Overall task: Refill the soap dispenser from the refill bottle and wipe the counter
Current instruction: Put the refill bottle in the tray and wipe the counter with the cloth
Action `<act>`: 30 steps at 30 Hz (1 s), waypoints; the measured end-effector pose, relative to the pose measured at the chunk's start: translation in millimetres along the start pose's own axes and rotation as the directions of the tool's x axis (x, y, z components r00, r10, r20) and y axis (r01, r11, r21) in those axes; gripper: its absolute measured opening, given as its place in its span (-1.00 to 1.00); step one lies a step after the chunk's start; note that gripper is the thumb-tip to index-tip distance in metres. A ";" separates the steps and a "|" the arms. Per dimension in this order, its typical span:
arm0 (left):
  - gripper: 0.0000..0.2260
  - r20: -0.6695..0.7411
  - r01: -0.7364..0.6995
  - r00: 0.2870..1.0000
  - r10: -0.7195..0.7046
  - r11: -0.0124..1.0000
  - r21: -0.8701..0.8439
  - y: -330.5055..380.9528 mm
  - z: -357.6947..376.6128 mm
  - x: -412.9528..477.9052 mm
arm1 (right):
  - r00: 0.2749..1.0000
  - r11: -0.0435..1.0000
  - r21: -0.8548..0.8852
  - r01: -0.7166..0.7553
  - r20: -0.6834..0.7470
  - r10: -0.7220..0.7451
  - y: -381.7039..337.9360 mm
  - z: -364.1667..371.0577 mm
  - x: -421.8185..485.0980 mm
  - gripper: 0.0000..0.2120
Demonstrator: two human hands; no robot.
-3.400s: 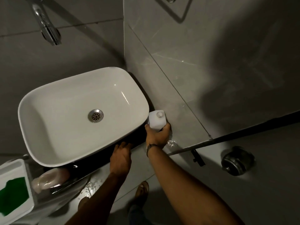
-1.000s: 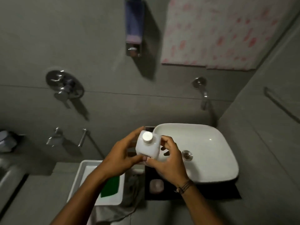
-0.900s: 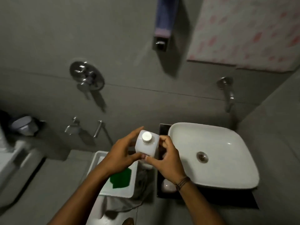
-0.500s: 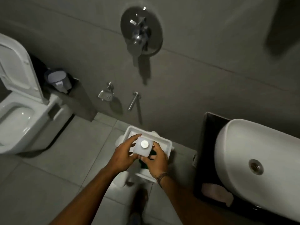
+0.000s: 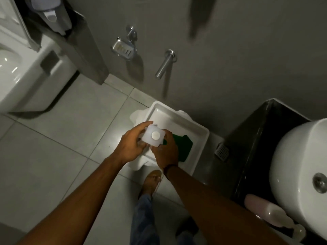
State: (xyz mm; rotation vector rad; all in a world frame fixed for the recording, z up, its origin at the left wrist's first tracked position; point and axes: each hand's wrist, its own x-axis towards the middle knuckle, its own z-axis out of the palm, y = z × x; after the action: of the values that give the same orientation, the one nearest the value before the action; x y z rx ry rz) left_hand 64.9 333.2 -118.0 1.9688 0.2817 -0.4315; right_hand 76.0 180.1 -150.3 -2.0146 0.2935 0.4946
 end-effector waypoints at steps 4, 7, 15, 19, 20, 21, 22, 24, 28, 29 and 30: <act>-0.35 -0.002 0.038 0.999 -0.038 0.999 -0.010 -1.7 -0.1 -1.3 | 1.000 1.000 -0.014 0.008 -0.029 -0.008 1.4 5.8 -4.0 -0.63; -0.33 -0.005 0.028 1.000 -0.028 1.000 -0.008 2.4 -1.5 -4.0 | 1.000 1.000 -0.001 -0.004 -0.003 0.004 0.4 5.7 -4.4 -0.57; -0.40 -0.410 -0.019 0.910 0.069 0.992 0.126 -15.5 26.7 -48.6 | 1.000 0.923 -0.385 -0.016 -0.021 0.009 30.8 -27.4 -12.3 -0.14; -0.58 -0.170 -0.233 0.932 0.319 0.889 0.394 -36.5 67.4 -83.4 | 0.995 0.644 -0.759 0.097 0.059 -0.081 49.5 -45.6 -2.8 -0.09; -0.59 -0.096 -0.287 0.926 0.366 0.845 0.452 -39.8 76.6 -84.7 | 0.992 0.588 -0.799 0.123 0.094 -0.080 54.5 -46.2 1.9 -0.06; -0.55 -0.029 -0.314 0.923 0.384 0.793 0.522 -42.3 85.4 -83.7 | 0.990 0.548 -0.824 0.143 0.123 -0.073 59.1 -45.6 6.7 -0.03; -0.44 0.039 -0.310 0.933 0.358 0.743 0.593 -43.5 93.3 -81.3 | 0.987 0.518 -0.841 0.159 0.148 -0.064 63.6 -44.5 11.6 0.01; -0.10 0.140 -0.275 0.958 0.249 0.672 0.687 -44.6 104.5 -74.4 | 0.980 0.476 -0.858 0.193 0.196 -0.043 71.9 -42.1 21.8 0.06; -0.03 0.160 -0.248 0.967 0.197 0.598 0.762 -55.8 114.5 -60.8 | 0.967 0.433 -0.868 0.244 0.249 -0.046 87.8 -38.8 36.7 0.04; -0.07 0.166 -0.245 0.968 0.186 0.586 0.772 -58.3 115.7 -58.2 | 0.966 0.426 -0.869 0.251 0.254 -0.052 90.4 -37.5 38.6 0.01; -0.09 0.174 -0.240 0.970 0.168 0.580 0.778 -60.4 116.6 -55.7 | 0.965 0.415 -0.873 0.256 0.255 -0.060 91.2 -36.2 40.2 -0.02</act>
State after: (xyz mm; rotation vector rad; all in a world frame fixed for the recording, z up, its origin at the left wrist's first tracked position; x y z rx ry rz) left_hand -29.0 252.6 -188.9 2.8235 -0.2657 -0.5406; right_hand 82.5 105.3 -225.1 -2.9915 -0.4145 0.8304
